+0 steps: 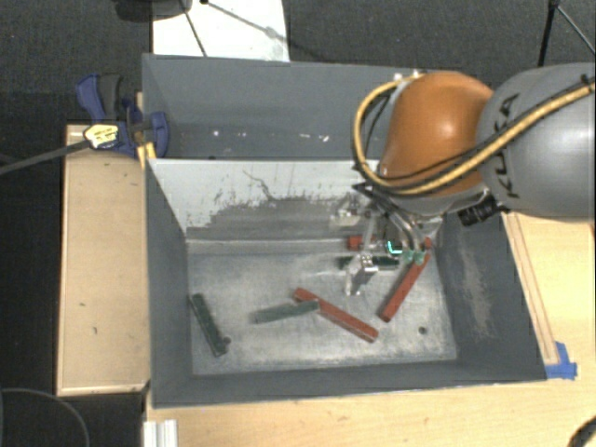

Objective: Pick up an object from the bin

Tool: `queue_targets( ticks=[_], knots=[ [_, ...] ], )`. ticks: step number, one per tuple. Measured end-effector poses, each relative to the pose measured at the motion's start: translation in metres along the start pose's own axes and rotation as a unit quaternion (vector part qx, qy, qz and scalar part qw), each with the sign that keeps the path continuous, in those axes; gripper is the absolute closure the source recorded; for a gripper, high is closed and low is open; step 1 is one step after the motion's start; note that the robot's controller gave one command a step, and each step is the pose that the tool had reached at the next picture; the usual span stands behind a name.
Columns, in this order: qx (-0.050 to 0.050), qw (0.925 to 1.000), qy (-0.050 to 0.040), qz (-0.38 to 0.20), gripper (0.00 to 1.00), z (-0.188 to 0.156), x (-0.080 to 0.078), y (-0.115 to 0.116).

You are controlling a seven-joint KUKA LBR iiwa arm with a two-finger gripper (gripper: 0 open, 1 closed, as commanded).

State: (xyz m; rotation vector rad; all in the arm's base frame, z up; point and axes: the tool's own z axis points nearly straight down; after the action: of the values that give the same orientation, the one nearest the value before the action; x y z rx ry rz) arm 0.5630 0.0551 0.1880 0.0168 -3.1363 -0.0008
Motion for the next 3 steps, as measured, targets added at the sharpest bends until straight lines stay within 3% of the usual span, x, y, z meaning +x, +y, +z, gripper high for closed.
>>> queue_targets(
  ticks=[1, 2, 3],
  knots=[
    [0.000, 1.0000, -0.0041, 0.001, 0.00, -0.004, -0.002, 0.000],
    [0.000, 0.9992, -0.0054, -0.040, 0.00, 0.048, 0.024, 0.031],
    [0.000, 0.9957, -0.0012, -0.092, 0.00, 0.060, 0.047, 0.050]
  ],
)
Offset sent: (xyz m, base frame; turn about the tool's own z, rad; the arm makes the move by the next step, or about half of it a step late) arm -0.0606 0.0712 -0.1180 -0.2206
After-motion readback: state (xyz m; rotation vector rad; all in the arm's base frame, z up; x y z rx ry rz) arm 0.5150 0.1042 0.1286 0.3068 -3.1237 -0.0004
